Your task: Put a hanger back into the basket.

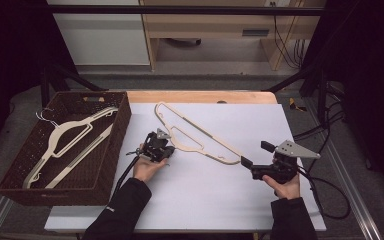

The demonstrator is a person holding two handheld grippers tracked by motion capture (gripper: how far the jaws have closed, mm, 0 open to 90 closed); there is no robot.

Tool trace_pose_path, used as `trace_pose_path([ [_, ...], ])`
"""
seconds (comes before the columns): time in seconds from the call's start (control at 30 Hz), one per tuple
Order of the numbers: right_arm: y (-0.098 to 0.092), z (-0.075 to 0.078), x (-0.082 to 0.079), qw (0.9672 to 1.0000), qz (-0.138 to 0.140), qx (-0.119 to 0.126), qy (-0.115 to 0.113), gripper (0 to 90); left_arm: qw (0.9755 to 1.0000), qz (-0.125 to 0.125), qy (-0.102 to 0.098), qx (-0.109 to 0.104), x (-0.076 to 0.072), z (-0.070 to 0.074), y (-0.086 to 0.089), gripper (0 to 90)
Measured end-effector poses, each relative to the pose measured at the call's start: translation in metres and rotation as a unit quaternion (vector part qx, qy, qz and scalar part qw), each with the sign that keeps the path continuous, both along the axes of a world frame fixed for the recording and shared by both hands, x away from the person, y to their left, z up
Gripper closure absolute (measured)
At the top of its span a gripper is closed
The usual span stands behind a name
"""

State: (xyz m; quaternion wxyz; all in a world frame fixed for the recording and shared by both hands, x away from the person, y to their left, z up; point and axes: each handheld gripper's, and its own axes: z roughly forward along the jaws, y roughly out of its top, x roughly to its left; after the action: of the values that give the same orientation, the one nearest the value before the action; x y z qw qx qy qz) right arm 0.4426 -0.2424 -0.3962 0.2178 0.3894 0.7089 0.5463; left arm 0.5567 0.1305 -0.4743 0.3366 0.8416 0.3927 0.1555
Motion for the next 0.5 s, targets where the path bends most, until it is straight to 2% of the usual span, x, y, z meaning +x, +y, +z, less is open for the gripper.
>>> trace_pose_path([
  [0.13, 0.003, -0.002, 0.001, 1.0, 0.002, -0.003, 0.004, 5.3, 0.9999, -0.003, -0.008, 0.01, -0.001, 0.0, -0.002, 88.5],
  [0.33, 0.008, -0.004, 0.004, 0.9999, 0.009, -0.008, 0.009, 5.4, 1.0, -0.003, 0.005, 0.004, 0.001, 0.003, -0.002, 88.7],
  [0.37, 0.01, -0.005, 0.005, 0.9998, 0.01, -0.01, 0.01, 5.5, 0.9999, -0.006, 0.008, 0.007, 0.001, 0.004, -0.001, 88.7],
  [0.47, 0.015, -0.006, 0.007, 0.9996, 0.017, -0.017, 0.012, 5.5, 1.0, -0.006, 0.004, -0.003, -0.003, 0.012, 0.0, 88.8],
  [0.5, 0.018, -0.006, 0.008, 0.9995, 0.022, -0.019, 0.012, 5.7, 0.9999, -0.01, 0.004, 0.003, -0.004, 0.016, 0.001, 88.8],
])
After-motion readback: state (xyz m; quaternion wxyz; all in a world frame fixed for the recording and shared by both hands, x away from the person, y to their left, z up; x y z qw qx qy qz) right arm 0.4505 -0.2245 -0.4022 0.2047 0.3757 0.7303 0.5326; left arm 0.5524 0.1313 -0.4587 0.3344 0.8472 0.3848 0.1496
